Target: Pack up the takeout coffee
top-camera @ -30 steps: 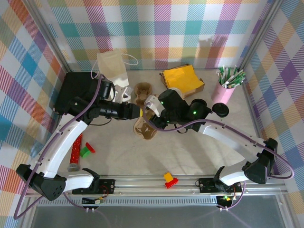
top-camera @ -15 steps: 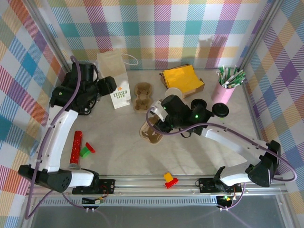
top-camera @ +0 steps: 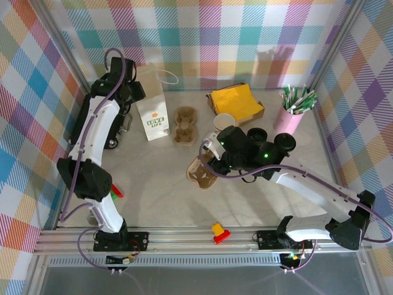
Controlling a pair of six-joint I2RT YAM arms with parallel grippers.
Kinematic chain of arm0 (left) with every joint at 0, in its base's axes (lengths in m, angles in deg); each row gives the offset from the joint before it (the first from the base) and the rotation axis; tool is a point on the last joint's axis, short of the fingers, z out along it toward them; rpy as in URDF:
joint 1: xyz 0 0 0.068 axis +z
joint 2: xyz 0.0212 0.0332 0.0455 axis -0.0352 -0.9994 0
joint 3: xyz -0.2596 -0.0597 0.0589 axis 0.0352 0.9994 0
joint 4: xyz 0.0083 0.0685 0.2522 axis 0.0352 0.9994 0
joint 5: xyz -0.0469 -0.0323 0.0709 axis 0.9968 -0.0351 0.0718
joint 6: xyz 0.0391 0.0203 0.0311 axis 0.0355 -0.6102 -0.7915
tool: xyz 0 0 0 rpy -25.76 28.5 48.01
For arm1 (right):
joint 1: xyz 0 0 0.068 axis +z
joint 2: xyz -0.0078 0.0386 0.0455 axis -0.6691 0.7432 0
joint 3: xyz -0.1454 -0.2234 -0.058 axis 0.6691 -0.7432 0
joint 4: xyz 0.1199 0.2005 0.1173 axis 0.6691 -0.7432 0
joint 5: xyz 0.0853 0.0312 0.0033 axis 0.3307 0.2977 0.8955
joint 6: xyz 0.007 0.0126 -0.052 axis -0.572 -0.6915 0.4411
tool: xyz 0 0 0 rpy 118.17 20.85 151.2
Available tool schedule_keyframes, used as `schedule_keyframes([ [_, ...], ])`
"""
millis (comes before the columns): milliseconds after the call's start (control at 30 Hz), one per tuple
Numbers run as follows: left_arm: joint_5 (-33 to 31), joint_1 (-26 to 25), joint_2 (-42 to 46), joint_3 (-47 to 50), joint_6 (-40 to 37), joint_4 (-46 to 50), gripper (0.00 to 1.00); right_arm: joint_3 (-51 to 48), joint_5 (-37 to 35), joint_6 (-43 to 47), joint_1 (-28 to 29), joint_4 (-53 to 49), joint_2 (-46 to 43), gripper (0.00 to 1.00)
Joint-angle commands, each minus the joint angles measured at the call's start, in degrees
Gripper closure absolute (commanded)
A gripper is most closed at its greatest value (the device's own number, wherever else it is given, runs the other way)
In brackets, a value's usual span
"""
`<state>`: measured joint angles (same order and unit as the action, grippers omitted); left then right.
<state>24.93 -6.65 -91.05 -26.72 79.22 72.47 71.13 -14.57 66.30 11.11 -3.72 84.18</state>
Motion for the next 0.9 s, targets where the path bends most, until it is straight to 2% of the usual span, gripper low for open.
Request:
schedule_keyframes([
  [0,-0.9,1.7,-2.8,-4.2,-1.0,2.6,0.49,-1.0,0.7,-1.4,0.2,-1.9,-2.3,0.53],
  [100,-0.8,2.2,-5.4,-5.9,-1.3,2.9,0.55,-1.5,0.4,-1.5,0.2,-2.6,-3.2,0.53],
  [333,-0.4,2.5,-7.5,-7.7,-2.3,4.6,0.85,-2.6,-0.3,-1.5,0.2,-3.4,-4.8,0.53],
  [467,0.5,2.4,-5.7,-7.6,-2.7,6.2,0.96,-2.4,-0.2,-1.6,0.2,-3.9,-4.9,0.53],
  [600,3.0,2.4,-2.6,-7.0,-2.6,9.8,1.00,-2.0,0.1,-1.9,0.2,-4.1,-5.3,0.53],
  [867,10.5,2.4,7.2,-0.7,-2.3,17.8,1.00,-1.2,1.3,-2.7,0.2,-5.7,-7.5,0.53],
])
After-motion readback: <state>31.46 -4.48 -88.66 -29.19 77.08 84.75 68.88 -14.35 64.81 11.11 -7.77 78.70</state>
